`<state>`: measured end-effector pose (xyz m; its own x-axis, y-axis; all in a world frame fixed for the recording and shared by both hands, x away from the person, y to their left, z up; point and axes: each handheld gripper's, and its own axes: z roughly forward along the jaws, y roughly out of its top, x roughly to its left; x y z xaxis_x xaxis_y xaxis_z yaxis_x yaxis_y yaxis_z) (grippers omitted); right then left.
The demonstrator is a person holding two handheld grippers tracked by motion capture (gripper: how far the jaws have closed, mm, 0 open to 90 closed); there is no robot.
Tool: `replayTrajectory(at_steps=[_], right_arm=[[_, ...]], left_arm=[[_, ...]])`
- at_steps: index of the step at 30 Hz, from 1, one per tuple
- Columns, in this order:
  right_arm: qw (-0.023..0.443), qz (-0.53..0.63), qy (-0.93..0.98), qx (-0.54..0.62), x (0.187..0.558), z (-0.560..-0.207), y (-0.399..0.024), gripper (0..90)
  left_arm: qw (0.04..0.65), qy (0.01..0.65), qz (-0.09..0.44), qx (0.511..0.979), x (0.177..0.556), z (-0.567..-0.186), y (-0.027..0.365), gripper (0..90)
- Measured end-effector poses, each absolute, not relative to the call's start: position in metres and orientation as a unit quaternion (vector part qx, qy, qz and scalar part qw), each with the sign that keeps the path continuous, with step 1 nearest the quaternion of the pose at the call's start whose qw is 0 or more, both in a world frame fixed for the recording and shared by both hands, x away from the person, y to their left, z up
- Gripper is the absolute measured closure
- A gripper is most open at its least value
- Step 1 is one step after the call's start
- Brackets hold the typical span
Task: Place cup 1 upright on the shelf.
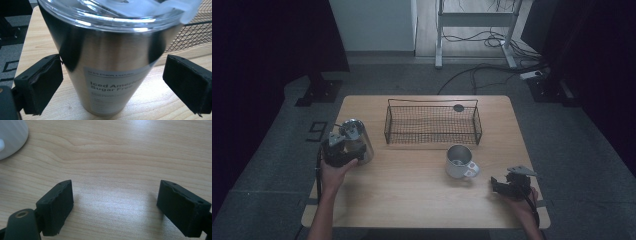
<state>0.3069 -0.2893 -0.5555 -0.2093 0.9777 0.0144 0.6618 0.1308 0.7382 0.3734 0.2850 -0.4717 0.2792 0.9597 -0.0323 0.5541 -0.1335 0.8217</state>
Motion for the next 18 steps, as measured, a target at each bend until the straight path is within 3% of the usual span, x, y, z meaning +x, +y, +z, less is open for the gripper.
replayTrajectory(at_steps=[18], right_arm=[[0.249,0.318,0.71,0.577,0.307,-0.556,-0.289,13.4]], left_arm=[[0.389,0.54,0.27,0.696,0.392,-0.476,0.283,2.3]])
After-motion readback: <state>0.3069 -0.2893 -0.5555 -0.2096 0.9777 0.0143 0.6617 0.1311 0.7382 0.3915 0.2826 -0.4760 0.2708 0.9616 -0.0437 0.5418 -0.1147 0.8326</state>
